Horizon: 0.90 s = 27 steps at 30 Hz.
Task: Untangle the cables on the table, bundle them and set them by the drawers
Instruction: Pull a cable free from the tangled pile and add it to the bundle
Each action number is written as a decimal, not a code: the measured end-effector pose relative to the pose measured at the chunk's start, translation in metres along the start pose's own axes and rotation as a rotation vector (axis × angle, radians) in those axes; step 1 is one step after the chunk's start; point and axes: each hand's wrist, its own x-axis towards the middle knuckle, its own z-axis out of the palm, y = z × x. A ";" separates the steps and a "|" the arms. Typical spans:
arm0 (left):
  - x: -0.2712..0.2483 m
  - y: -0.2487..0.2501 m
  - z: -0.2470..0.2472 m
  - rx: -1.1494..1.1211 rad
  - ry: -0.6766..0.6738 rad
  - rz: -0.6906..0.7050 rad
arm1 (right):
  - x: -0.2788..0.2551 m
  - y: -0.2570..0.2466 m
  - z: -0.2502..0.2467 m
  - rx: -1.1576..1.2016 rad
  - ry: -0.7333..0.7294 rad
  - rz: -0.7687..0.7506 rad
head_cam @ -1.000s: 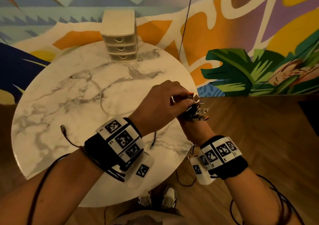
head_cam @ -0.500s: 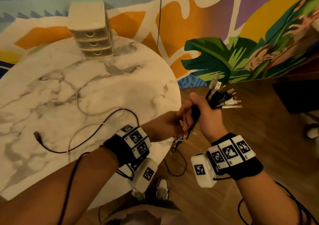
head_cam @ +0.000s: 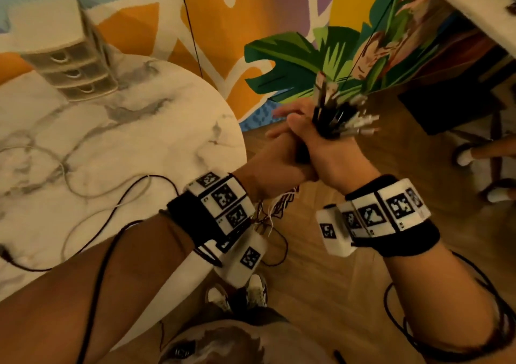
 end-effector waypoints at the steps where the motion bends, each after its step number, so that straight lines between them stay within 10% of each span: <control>1: 0.004 0.007 0.003 -0.056 0.030 -0.021 | 0.002 -0.003 -0.008 -0.011 -0.010 0.019; 9: 0.020 0.017 0.007 -0.008 0.159 -0.099 | -0.012 0.048 -0.018 0.547 -0.232 0.133; 13: 0.026 0.030 0.001 -0.062 0.216 -0.097 | -0.015 0.071 0.007 0.124 -0.256 0.128; 16: 0.030 0.052 -0.011 0.516 0.244 0.004 | -0.020 0.112 0.005 -0.064 -0.017 0.299; 20: 0.035 0.082 -0.020 1.351 -0.052 0.195 | -0.016 0.176 -0.035 -0.227 0.216 0.550; 27: 0.042 0.086 -0.041 1.553 0.156 0.417 | -0.035 0.236 -0.081 -0.331 0.319 0.870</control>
